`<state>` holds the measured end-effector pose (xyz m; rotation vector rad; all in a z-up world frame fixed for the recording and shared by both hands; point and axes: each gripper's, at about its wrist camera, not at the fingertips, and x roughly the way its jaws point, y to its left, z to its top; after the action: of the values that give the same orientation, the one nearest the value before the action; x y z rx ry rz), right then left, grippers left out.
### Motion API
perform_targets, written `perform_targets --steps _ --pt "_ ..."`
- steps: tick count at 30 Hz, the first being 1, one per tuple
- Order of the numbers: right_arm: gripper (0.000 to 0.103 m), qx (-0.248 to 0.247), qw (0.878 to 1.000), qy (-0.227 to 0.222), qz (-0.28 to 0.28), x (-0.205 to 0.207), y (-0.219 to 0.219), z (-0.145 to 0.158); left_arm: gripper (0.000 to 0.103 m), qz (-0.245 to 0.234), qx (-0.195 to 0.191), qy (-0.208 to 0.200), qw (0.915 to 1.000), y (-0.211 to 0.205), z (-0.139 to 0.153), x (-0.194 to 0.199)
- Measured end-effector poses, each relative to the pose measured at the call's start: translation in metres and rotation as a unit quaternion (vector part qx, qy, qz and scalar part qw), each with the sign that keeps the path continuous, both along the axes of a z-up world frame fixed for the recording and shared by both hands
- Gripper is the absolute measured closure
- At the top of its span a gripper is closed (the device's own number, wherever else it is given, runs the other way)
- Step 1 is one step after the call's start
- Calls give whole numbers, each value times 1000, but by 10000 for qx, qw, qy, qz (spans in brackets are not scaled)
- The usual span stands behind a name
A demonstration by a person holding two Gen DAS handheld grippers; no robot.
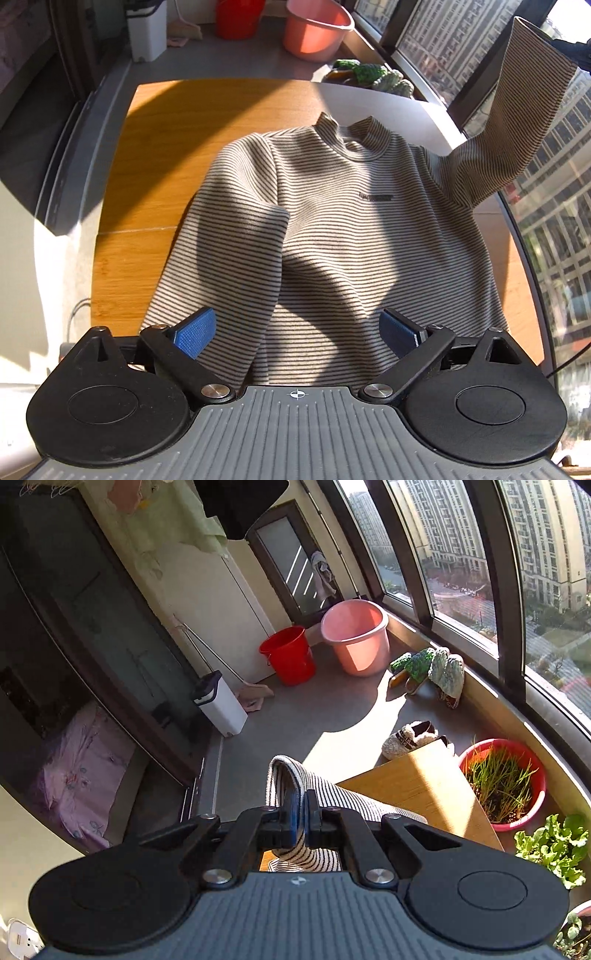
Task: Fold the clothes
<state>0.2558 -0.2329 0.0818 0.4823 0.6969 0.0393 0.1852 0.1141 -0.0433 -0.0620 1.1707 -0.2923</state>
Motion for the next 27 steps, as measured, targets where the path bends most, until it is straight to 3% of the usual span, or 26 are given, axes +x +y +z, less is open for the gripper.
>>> perform_targets --steps 5,10,13,15,17,19,21,23,26,27 --pt "100 88 9981 188 575 20 66 -24 4 210 307 -106 9993 33 -5 -8" --pt "99 -1 9947 406 940 34 115 -41 4 411 464 76 9980 61 -16 -17" --pt "92 -22 9929 385 1122 34 133 -45 4 454 590 228 9970 72 -25 -30" --pt "75 -91 9922 343 1195 32 142 -47 4 481 675 329 9960 79 -31 -38" --pt "64 -196 9919 361 1202 29 142 -51 4 592 677 456 9949 87 -36 -46" --pt "55 -306 9909 502 1211 24 142 -58 4 865 571 576 9929 95 -38 -54" --pt "37 -455 9893 678 1207 17 142 -67 4 1233 430 640 9894 103 -39 -64" --pt "32 -534 9859 918 1291 5 143 -81 5 1570 222 724 9847 109 -40 -74" --pt "29 -512 9793 1300 1464 -16 142 -105 20 2156 -190 907 9721 117 -43 -90" --pt "28 -507 9769 1413 1519 -24 142 -112 32 2338 -323 971 9669 119 -45 -93"
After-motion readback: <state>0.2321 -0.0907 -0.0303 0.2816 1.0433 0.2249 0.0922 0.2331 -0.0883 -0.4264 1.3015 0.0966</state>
